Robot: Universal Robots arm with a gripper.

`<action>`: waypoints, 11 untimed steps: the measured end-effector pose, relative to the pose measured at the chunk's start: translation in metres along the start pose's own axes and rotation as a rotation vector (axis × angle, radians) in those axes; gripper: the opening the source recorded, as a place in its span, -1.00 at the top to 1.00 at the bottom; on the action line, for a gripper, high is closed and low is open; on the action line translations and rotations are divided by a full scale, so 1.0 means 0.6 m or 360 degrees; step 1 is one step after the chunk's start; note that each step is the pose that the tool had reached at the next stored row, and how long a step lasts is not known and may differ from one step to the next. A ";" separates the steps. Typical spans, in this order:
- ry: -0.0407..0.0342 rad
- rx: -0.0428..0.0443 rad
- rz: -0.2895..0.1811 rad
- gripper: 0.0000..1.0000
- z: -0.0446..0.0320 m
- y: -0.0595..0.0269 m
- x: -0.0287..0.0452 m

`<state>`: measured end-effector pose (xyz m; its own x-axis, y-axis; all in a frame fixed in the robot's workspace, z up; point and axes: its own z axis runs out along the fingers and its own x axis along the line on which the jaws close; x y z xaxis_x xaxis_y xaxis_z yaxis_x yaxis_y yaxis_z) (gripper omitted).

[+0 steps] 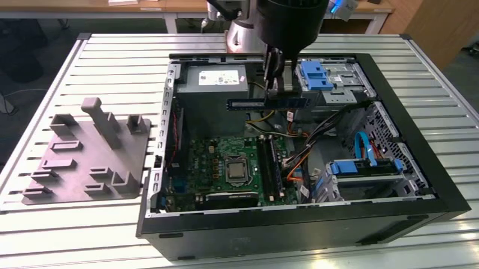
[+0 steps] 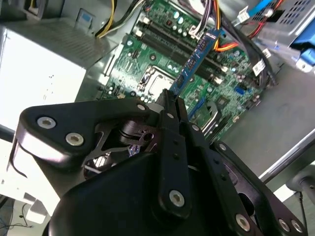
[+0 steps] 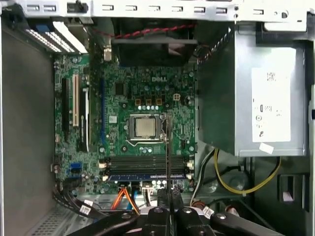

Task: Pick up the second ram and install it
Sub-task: 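Pick up the second ram and move it above second insertion slot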

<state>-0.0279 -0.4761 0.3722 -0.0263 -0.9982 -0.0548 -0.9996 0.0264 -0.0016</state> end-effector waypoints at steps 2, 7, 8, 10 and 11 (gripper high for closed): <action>0.0000 0.0000 0.0000 0.73 0.002 -0.008 0.000; 0.0000 -0.0001 0.0000 0.73 0.014 -0.021 0.000; 0.0000 -0.0001 0.0000 0.73 0.017 -0.021 0.000; 0.0000 -0.0001 0.0000 0.73 0.023 -0.021 0.001; 0.0000 0.0000 0.0000 0.73 0.026 -0.020 0.001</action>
<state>-0.0161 -0.4762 0.3565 -0.0264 -0.9981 -0.0548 -0.9996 0.0266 -0.0014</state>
